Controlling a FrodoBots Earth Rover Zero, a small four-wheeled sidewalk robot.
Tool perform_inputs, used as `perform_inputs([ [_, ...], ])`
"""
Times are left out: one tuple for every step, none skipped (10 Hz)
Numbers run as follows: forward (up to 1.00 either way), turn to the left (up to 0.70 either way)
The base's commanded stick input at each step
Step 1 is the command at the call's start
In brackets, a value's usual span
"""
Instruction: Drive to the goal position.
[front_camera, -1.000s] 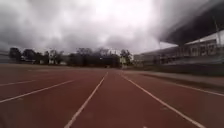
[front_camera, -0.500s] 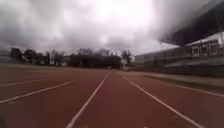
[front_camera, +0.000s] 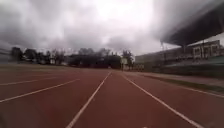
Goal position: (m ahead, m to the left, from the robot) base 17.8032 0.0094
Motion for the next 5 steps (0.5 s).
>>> perform_inputs([
  [0.67,0.00],
  [0.67,0.00],
  [0.67,0.00],
  [0.67,0.00],
  [0.67,0.00],
])
